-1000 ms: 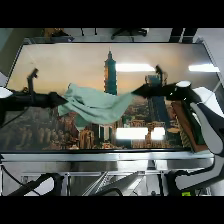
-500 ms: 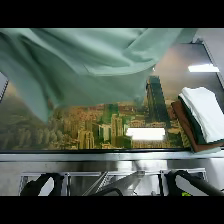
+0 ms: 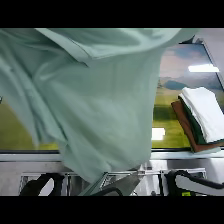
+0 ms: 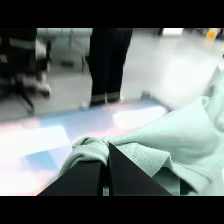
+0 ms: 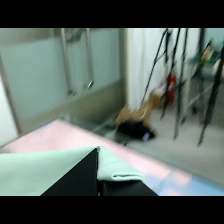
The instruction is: Fold the shirts.
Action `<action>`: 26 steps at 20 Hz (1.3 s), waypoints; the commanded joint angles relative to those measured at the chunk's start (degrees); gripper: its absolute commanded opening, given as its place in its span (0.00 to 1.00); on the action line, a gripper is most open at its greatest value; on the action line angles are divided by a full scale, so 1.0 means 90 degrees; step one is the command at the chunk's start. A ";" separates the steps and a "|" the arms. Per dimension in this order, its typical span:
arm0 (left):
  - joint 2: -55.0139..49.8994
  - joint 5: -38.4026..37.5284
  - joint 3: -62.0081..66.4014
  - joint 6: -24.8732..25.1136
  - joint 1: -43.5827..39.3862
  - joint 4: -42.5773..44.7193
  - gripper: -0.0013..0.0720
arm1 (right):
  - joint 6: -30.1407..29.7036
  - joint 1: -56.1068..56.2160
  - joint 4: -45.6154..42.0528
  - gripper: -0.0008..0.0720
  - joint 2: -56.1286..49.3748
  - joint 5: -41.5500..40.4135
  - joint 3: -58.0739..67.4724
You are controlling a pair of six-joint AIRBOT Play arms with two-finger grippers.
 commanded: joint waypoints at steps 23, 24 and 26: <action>-0.5122 -0.2795 -0.0391 -0.1137 0.0879 0.1423 0.93 | 0.1343 0.0131 -0.2341 0.84 -0.5297 0.1042 0.0131; -0.4709 -0.2769 -0.1134 -0.1163 0.0913 0.1768 0.93 | 0.1343 0.0155 -0.2344 0.84 -0.5306 0.0884 0.0131; -0.3915 -0.2518 -0.2640 -0.1226 0.0916 0.2433 0.93 | 0.1324 0.0153 -0.2336 0.84 -0.5323 0.0347 0.0131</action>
